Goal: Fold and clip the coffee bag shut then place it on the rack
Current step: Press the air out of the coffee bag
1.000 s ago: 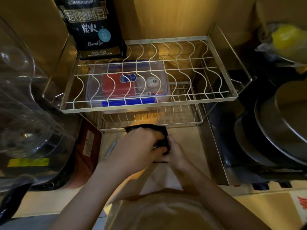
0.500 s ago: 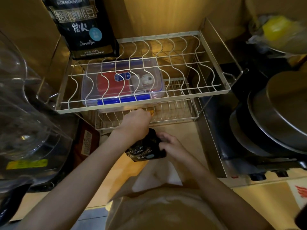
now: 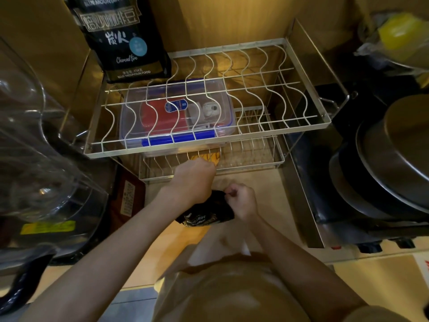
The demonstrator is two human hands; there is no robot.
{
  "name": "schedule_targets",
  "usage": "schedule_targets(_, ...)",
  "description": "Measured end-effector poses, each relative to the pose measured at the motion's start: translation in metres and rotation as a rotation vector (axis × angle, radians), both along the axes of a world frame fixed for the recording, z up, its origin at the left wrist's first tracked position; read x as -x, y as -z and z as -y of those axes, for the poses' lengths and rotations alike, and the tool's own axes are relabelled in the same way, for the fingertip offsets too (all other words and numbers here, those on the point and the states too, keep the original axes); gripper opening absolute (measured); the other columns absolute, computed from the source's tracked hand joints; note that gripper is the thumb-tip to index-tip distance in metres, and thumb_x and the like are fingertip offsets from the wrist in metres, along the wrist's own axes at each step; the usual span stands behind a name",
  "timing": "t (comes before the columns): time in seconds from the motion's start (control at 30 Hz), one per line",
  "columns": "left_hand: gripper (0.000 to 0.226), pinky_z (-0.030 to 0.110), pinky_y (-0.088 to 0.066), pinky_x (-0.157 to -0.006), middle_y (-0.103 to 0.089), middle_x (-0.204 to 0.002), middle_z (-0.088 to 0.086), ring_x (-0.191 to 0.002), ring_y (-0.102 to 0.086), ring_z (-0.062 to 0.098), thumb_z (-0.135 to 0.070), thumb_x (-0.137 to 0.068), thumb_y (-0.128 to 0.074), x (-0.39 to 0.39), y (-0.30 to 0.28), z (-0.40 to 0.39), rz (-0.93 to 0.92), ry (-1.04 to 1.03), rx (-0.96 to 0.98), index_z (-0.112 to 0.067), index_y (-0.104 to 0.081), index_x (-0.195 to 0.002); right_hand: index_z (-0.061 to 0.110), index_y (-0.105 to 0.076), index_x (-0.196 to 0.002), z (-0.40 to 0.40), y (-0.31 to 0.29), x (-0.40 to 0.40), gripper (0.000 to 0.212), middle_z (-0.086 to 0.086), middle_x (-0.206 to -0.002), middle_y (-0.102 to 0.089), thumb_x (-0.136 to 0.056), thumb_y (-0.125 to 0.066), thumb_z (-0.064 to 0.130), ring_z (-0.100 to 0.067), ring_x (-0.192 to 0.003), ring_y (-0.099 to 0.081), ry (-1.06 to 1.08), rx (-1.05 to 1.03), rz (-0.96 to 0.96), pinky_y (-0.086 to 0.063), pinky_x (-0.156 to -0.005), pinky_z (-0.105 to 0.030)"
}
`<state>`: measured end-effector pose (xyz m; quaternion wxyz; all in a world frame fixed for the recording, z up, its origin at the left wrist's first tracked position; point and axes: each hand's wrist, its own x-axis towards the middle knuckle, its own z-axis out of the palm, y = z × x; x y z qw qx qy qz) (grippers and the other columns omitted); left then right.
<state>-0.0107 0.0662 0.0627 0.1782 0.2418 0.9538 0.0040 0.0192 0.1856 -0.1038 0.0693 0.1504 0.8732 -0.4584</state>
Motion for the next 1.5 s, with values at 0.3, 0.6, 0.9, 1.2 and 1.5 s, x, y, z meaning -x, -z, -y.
schedule_targets(0.3,0.013,0.042,-0.054,-0.079,-0.068,-0.095,0.012,-0.088,-0.062,0.027,-0.011,-0.08,-0.056,0.024,0.007,0.006,0.098,-0.033,-0.063,-0.007,-0.067,-0.085,0.006,-0.063,-0.081,-0.022,0.005,-0.005,0.015,-0.01,-0.081,-0.065,-0.074,-0.057,-0.005,-0.023,-0.078,-0.06,-0.006,0.135,0.042,-0.047,-0.073,-0.029)
schedule_targets(0.6,0.019,0.028,-0.041,-0.075,-0.065,-0.106,0.006,-0.099,-0.057,0.021,-0.022,-0.083,-0.06,0.033,-0.006,-0.007,0.206,0.099,-0.08,-0.019,-0.066,-0.101,0.011,-0.059,-0.08,-0.017,0.004,-0.029,0.018,-0.011,-0.086,-0.064,-0.064,-0.063,0.005,-0.023,-0.08,-0.056,-0.195,-0.051,-0.034,-0.044,-0.07,-0.032)
schedule_targets(0.9,0.021,0.034,-0.045,-0.071,-0.06,-0.108,0.013,-0.1,-0.058,0.029,-0.011,-0.083,-0.057,0.015,-0.007,-0.023,0.034,0.351,0.252,-0.005,-0.058,-0.103,0.001,-0.052,-0.069,-0.016,0.002,-0.025,0.01,-0.003,-0.072,-0.045,-0.066,-0.062,0.0,-0.017,-0.069,-0.042,-0.209,-0.067,-0.148,-0.027,-0.059,-0.026)
schedule_targets(1.2,0.022,0.037,-0.051,-0.075,-0.061,-0.11,0.013,-0.1,-0.058,0.031,-0.007,-0.078,-0.062,0.024,-0.004,-0.032,0.085,0.427,0.227,-0.005,-0.062,-0.1,0.017,-0.052,-0.071,-0.019,0.0,-0.026,0.016,-0.008,-0.078,-0.055,-0.069,-0.063,0.006,-0.031,-0.088,-0.054,-0.269,-0.034,0.043,-0.04,-0.069,-0.035)
schedule_targets(1.5,0.022,0.034,-0.049,-0.069,-0.069,-0.099,0.006,-0.091,-0.063,0.024,-0.015,-0.078,-0.061,0.025,-0.009,-0.031,0.074,0.381,0.026,-0.014,-0.065,-0.1,0.022,-0.053,-0.103,-0.011,-0.065,-0.006,0.056,0.006,-0.1,-0.06,-0.06,-0.078,-0.005,0.01,-0.09,-0.058,-0.353,0.464,0.012,-0.048,-0.084,-0.012)
